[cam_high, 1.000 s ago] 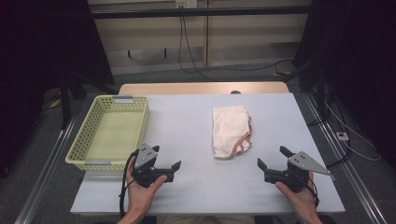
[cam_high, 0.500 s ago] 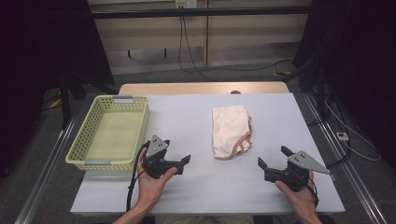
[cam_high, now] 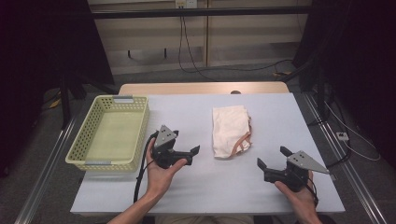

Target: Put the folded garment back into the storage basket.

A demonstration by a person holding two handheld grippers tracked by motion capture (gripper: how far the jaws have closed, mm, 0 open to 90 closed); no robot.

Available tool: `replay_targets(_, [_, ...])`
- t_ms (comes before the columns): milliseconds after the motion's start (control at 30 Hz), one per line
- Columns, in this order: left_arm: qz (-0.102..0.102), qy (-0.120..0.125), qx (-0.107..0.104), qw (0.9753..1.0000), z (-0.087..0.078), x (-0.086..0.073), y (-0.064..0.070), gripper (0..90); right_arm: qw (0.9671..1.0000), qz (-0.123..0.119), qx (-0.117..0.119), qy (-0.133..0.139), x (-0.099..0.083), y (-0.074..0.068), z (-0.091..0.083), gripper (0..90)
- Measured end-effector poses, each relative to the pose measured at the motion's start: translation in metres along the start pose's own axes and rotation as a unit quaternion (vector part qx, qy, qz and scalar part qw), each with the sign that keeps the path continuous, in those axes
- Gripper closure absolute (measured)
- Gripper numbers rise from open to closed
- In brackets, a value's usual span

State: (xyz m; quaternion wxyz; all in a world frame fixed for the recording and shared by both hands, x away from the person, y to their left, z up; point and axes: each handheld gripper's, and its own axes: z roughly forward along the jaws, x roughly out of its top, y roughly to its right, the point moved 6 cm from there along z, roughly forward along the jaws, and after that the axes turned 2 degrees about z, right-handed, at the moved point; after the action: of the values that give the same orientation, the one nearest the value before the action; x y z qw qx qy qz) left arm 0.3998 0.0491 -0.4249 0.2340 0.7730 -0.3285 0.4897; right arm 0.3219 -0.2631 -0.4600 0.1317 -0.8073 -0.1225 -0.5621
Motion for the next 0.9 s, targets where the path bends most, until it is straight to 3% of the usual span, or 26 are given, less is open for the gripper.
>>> replay_targets(67, [-0.001,-0.009,0.0,1.0,0.004,0.0,-0.003,5.0,1.0,-0.001,0.0,-0.001,0.0,0.0,0.0,4.5])
replay_targets(100, [-0.014,-0.012,-0.004,0.9998,0.007,0.0,-0.004,4.9,1.0,-0.001,0.001,-0.001,0.0,0.0,0.0,4.5])
replay_targets(200, [-0.027,-0.028,-0.007,0.9992,0.013,0.001,-0.005,4.7,1.0,-0.001,0.001,-0.002,-0.001,0.0,0.001,4.5])
replay_targets(300, [-0.012,-0.034,-0.001,0.9993,0.018,0.005,-0.004,4.9,1.0,0.0,0.002,-0.004,-0.001,0.0,0.001,4.5])
replay_targets(400, [-0.02,-0.038,-0.013,0.999,0.025,0.008,-0.003,5.1,1.0,-0.002,0.002,-0.005,-0.001,0.001,0.002,4.6])
replay_targets(533, [-0.021,-0.043,-0.013,0.9987,0.037,0.013,-0.003,4.9,1.0,-0.001,0.003,-0.006,-0.001,0.0,0.001,4.5])
replay_targets(700, [-0.026,-0.057,-0.017,0.9979,0.052,0.009,0.001,4.8,1.0,-0.001,0.006,-0.006,-0.001,0.0,0.0,4.4])
replay_targets(767, [-0.016,-0.059,-0.01,0.9981,0.058,0.009,0.0,5.9,1.0,-0.002,0.006,-0.007,-0.001,0.0,0.0,4.4])
replay_targets(867, [-0.03,-0.06,-0.021,0.9976,0.069,0.016,0.0,5.7,0.9999,-0.001,0.006,-0.009,-0.002,-0.001,0.001,4.4])
replay_targets(900, [-0.019,-0.062,-0.018,0.9977,0.074,0.019,0.001,5.8,0.9999,-0.003,0.007,-0.009,-0.002,-0.001,0.002,4.5])
